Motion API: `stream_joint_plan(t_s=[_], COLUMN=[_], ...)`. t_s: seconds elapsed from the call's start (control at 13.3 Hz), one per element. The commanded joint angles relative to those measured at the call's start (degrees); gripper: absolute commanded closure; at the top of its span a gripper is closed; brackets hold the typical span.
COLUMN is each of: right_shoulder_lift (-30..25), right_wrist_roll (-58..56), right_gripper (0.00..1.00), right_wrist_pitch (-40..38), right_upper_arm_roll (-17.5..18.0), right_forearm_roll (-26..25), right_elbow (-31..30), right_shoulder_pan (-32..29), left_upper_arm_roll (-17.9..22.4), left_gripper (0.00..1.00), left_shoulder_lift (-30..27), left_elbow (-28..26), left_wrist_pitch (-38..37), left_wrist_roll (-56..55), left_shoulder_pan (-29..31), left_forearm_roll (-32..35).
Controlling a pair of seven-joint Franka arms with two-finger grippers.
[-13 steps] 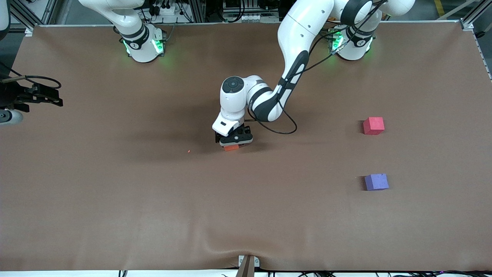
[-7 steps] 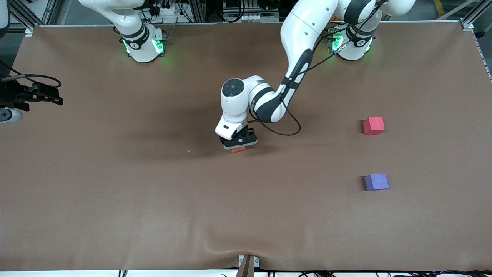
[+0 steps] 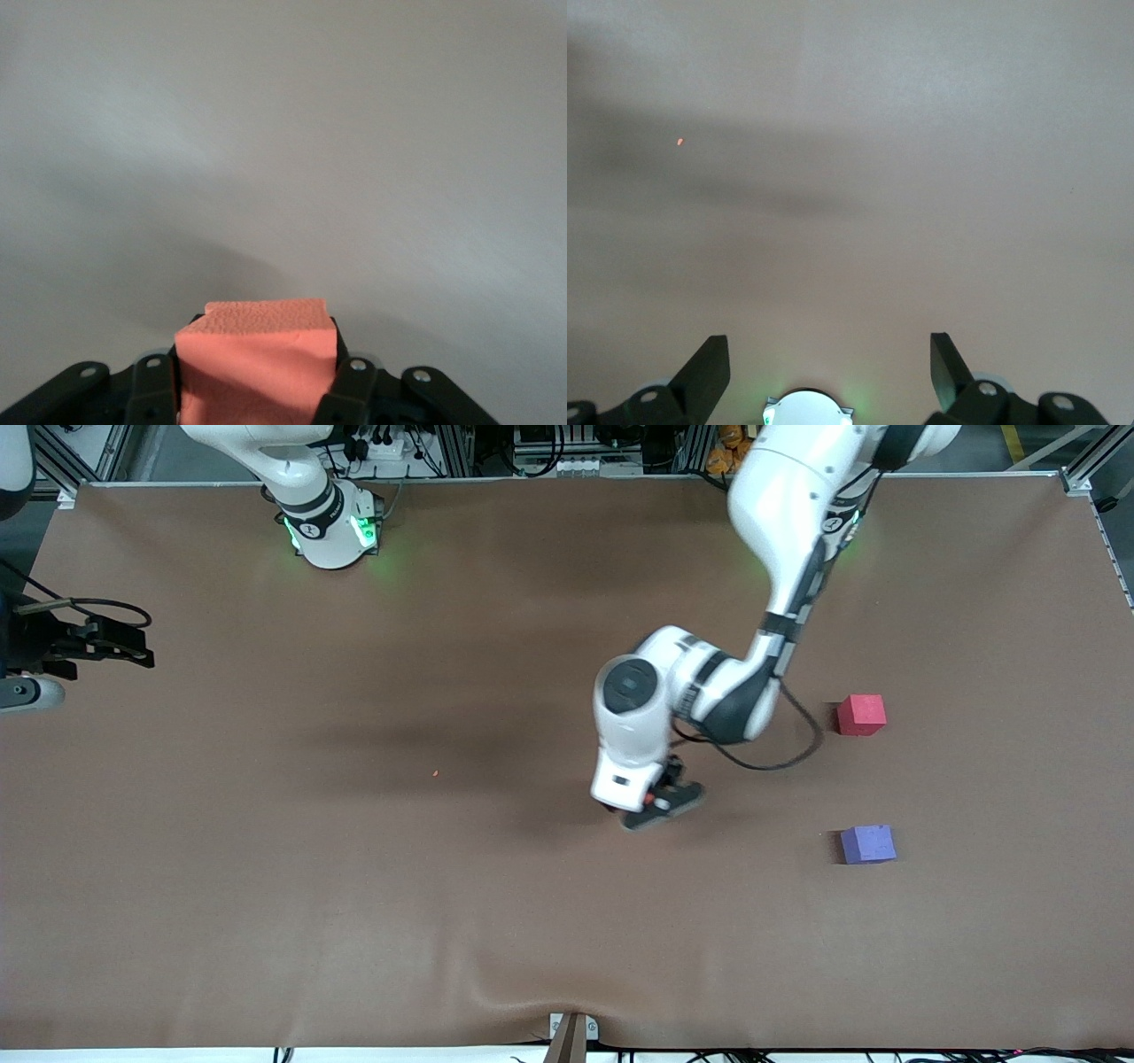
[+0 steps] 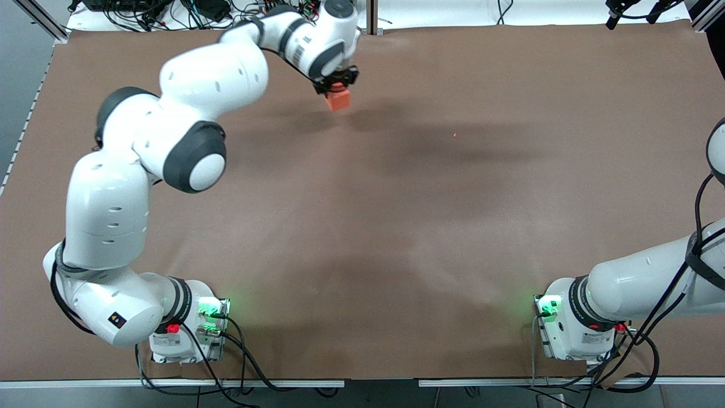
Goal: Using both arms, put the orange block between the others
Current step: 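Carry the orange cube with the left gripper while the right gripper retracts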
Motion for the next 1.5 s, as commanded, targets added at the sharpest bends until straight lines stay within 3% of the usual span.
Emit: stream_joint_plan(t_s=[0.0, 0.38, 0.6, 0.75, 0.97, 1.2, 1.43], right_shoulder_lift=[-1.0, -0.7, -0.7, -0.7, -0.6, -0.7, -0.7], right_wrist_roll=[1.5, 1.5, 1.6, 1.7, 2.0, 2.1, 2.1], right_gripper=[0.00, 0.00, 0.00, 0.00, 0.00, 0.00, 0.00], right_wrist_pitch=[-0.2, -0.9, -0.7, -0.7, -1.1, -1.1, -1.3], right_upper_arm_roll=[0.1, 0.3, 0.3, 0.2, 0.0, 0.1, 0.0], right_forearm_roll=[-0.2, -0.1, -0.1, 0.5, 5.9, 5.7, 4.9], right_elbow=[-0.8, -0.4, -0.3, -0.3, -0.4, -0.2, 0.1], right_shoulder_pan=[0.2, 0.0, -0.4, -0.7, -2.6, -2.8, -2.8], left_upper_arm_roll=[-0.9, -0.8, -1.6, -6.0, -15.8, -17.3, -17.3], left_gripper=[1.00, 1.00, 1.00, 1.00, 1.00, 1.00, 1.00], left_shoulder_lift=[-4.9, -7.4, -12.2, -13.9, -14.1, -15.0, -15.1], left_elbow=[-6.9, -15.1, -20.6, -22.7, -26.6, -30.5, -31.4], left_wrist_pitch=[-0.6, 0.0, 0.1, 0.8, 6.0, 12.0, 12.8], left_wrist_roll=[10.6, 29.0, 39.6, 45.9, 49.6, 49.7, 49.8], left_shoulder_pan=[7.1, 16.5, 21.4, 28.1, 39.9, 42.6, 44.8], left_forearm_roll=[0.0, -0.3, -0.7, -2.1, -1.9, -1.5, -1.2])
